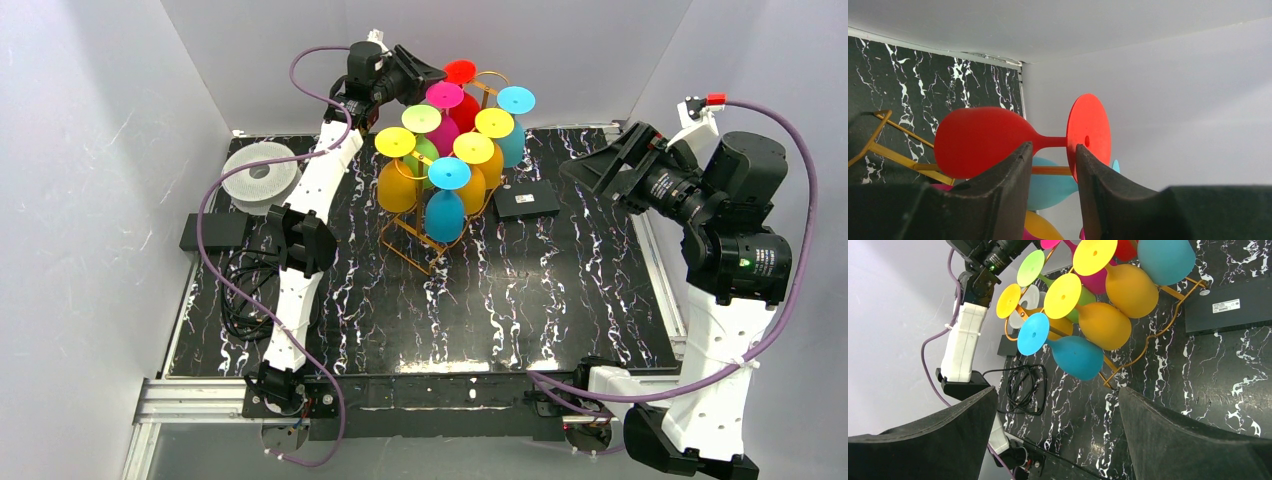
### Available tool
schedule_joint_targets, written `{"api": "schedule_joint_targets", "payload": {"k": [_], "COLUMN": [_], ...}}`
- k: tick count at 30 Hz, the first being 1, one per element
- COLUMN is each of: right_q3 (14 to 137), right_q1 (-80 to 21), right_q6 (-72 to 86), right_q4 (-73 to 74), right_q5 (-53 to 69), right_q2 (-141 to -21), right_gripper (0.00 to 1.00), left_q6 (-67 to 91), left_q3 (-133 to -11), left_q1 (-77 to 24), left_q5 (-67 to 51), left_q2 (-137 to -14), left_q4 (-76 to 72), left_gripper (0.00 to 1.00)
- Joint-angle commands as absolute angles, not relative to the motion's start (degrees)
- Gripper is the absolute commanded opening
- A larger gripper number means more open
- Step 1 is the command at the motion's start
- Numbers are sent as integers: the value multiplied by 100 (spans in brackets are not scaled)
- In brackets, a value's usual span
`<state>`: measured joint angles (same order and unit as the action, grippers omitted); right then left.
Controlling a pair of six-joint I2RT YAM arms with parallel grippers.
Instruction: Take the wine glass off the wine glass rack
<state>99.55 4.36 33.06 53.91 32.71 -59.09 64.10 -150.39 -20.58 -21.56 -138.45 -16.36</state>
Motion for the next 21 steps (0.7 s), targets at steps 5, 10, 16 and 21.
{"api": "schedule_joint_targets", "payload": {"k": [5, 10, 16, 21], "right_q3": [10099, 10111, 10120, 10111], "right_q1": [362, 352, 331, 324], "right_q6": [3138, 3120, 3099, 3088], "right_q4": [5311, 5317, 5316, 5325], "right_q5": [3165, 3147, 3121, 3111], "right_q2": [-5845, -5853, -5849, -5847], "right_gripper": [97, 97, 97, 97], "left_q6": [6315, 6317, 6320, 6328], "left_q3": [-15250, -15275, -15280, -15282], "left_q1": [-2093, -2092, -2093, -2092], "left_q5": [-2121, -2075, -2008, -1931], "left_q2": [-13576, -13569, -13554, -13532], "left_q4": [-1800, -1803, -1829, -1823], "left_gripper": [30, 25, 15, 6]}}
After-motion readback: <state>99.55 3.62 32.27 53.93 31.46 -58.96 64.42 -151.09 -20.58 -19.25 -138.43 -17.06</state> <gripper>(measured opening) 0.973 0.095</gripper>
